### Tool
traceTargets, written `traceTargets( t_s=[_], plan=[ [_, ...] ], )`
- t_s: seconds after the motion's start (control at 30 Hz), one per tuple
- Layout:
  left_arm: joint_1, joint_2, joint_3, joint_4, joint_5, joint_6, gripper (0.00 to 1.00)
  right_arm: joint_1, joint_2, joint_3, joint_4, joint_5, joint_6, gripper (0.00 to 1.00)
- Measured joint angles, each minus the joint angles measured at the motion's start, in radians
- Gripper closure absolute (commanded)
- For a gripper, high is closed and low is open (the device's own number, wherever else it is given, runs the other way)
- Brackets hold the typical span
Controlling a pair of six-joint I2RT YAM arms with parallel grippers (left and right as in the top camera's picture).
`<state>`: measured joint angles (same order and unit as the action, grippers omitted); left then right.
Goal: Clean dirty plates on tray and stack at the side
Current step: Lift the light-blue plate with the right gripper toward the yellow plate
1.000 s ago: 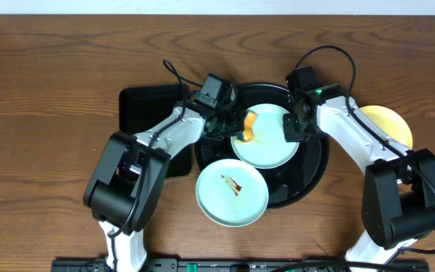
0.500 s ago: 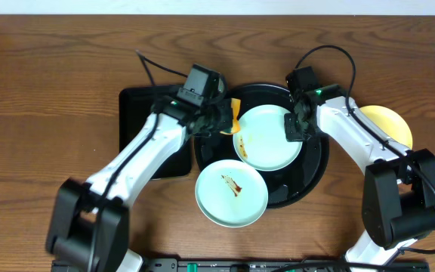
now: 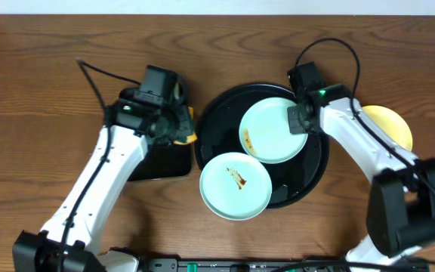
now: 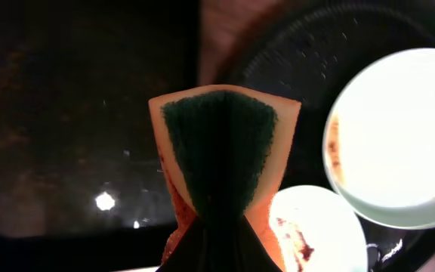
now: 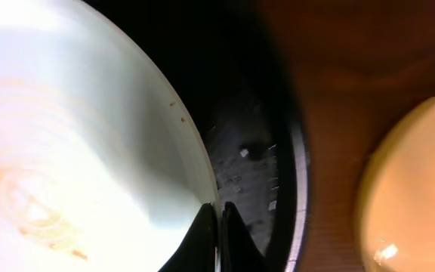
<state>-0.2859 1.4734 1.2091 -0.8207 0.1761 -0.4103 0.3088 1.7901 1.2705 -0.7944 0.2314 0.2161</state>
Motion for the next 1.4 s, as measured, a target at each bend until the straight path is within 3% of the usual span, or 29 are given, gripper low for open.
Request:
traceTargets(
  t_s=[0.33,0.6,0.8,1.03,1.4],
  plan=[
    [0.032,-0.023,0.000,-0.010,-0.004,0.013,0.92,0.032,-0.208,0.024,0.070,0.134,-0.142,0.99],
    [0.032,-0.023,0.000,-0.012,-0.004,0.015,0.92,0.169,-0.230,0.024,0.074,0.364,-0.287,0.99],
    [0.032,-0.023,0.000,-0.013,-0.004,0.015,0.92,0.238,-0.230,0.025,0.063,0.473,-0.292,0.99],
    [0.032,-0.023,0.000,-0.013,-0.004,0.015,0.92,0.144,-0.230,0.025,0.040,0.297,-0.127,0.73],
    [0.032,-0.023,0.000,-0.014,-0.004,0.016,0.92,-0.127,-0.209,0.025,0.073,-0.045,-0.043,0.67]
  ],
)
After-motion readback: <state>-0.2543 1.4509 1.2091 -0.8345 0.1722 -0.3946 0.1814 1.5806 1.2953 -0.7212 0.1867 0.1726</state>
